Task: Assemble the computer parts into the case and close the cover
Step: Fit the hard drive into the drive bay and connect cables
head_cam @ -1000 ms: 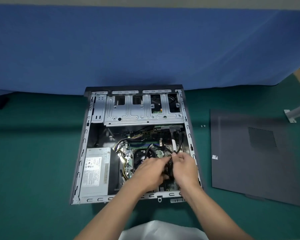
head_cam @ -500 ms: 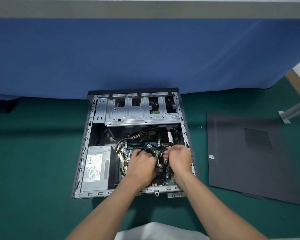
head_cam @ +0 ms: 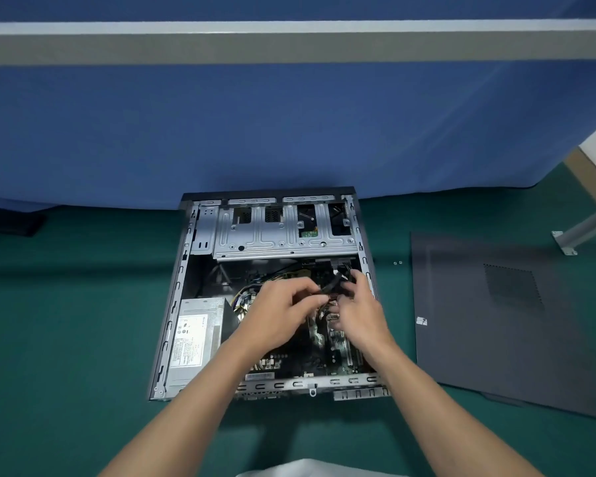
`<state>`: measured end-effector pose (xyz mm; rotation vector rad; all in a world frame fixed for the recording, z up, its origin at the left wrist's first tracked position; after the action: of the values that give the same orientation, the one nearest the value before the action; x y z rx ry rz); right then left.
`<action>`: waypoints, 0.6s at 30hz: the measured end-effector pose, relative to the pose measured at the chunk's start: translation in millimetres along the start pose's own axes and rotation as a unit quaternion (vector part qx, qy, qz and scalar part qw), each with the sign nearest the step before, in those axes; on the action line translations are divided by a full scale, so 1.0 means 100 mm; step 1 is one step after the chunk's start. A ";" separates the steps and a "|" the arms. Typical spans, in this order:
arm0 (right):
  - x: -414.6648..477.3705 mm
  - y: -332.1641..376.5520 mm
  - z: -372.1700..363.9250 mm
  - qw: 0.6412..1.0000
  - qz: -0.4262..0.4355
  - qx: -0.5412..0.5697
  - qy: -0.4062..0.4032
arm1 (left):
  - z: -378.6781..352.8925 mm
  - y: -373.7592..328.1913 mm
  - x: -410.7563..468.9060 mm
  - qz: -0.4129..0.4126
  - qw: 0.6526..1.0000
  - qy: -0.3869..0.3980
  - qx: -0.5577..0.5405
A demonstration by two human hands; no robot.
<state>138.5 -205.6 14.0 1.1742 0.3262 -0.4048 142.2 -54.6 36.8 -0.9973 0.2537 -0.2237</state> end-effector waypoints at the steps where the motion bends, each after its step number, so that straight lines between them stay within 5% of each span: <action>1: 0.00 0.00 0.00 0.995 0.015 -0.092 0.019 | 0.01 -0.02 0.03 0.021 0.999 -0.001 -0.042; 5: -0.15 -0.09 -0.06 0.883 0.107 -0.451 0.080 | -0.05 -0.09 0.12 0.083 0.978 -0.037 -0.187; 8: -0.25 -0.20 -0.13 0.821 0.122 -0.537 0.147 | -0.16 -0.16 0.21 0.131 0.941 -0.064 -0.305; 13: -0.21 -0.36 -0.11 0.929 0.050 -0.273 0.246 | -0.40 -0.30 0.35 0.108 0.940 -0.061 -0.317; 18: -0.21 -0.17 -0.10 0.954 -0.014 0.034 0.298 | -0.51 -0.25 0.39 0.088 0.954 -0.075 -0.277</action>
<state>111.5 -198.9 6.2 1.3456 0.8574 -0.0741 161.2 -119.9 28.0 -1.5310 0.2717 0.0962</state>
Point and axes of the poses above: each hand's wrist, its own x-axis towards the middle knuckle, its own z-axis out of the back of the hand, y = z × x, the point moved 2 cm from there along x, towards the middle knuckle, and after that the axes turned 1 degree about -x, right-handed, at the moved point
